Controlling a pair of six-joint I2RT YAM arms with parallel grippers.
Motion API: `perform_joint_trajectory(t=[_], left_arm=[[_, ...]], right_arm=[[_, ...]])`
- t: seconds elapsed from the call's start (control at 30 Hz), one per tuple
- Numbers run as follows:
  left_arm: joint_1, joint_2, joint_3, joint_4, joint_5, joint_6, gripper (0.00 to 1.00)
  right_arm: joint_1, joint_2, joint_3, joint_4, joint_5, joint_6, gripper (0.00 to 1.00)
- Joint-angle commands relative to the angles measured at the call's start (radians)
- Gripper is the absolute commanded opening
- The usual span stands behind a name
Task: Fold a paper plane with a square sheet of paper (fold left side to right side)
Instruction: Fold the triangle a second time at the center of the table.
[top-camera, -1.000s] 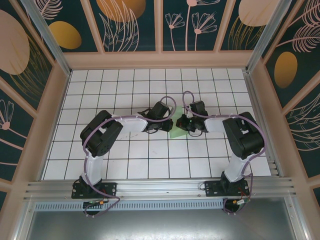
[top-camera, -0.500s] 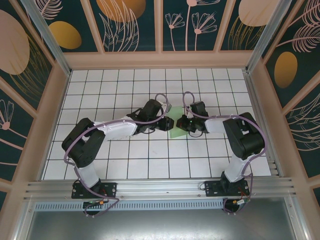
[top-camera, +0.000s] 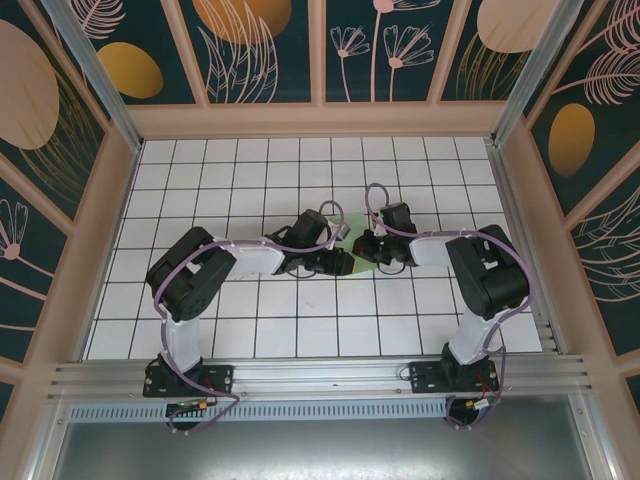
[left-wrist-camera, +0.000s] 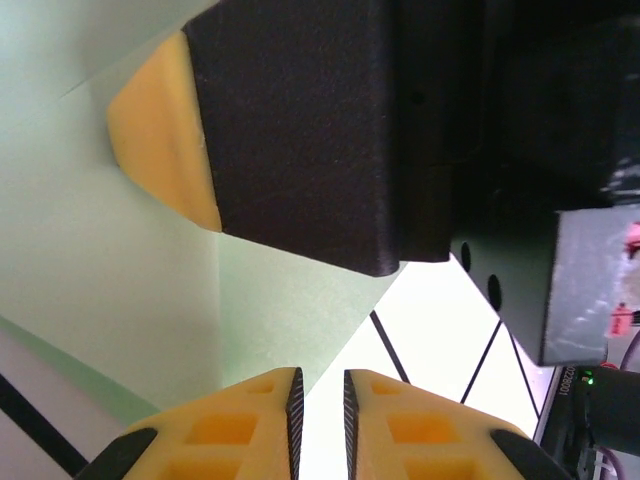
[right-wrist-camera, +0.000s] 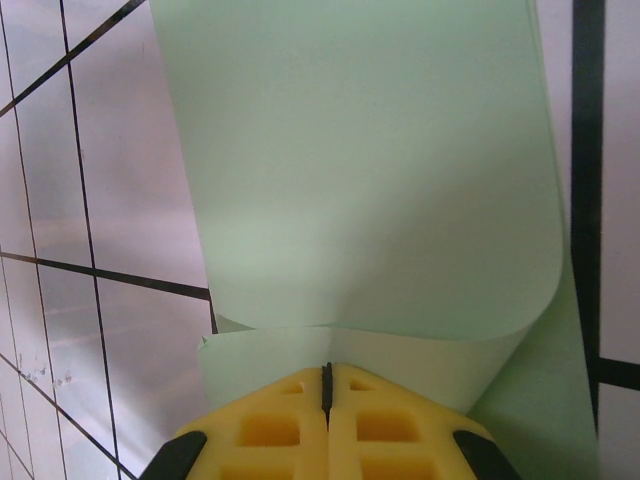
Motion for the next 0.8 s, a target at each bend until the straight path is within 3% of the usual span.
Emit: perform_joint_trajectory(t=[0.0, 0.77], left_arm=[[-0.005, 0.029, 0.007, -0.005, 0.015, -0.010, 0.22], [-0.006, 0.051, -0.004, -0.090, -0.086, -0.002, 0.21]], right_arm=[[0.014, 0.016, 0.003, -0.079, 0.025, -0.013, 0.00], [0.014, 0.005, 0.017, -0.101, 0.027, -0.034, 0.00]])
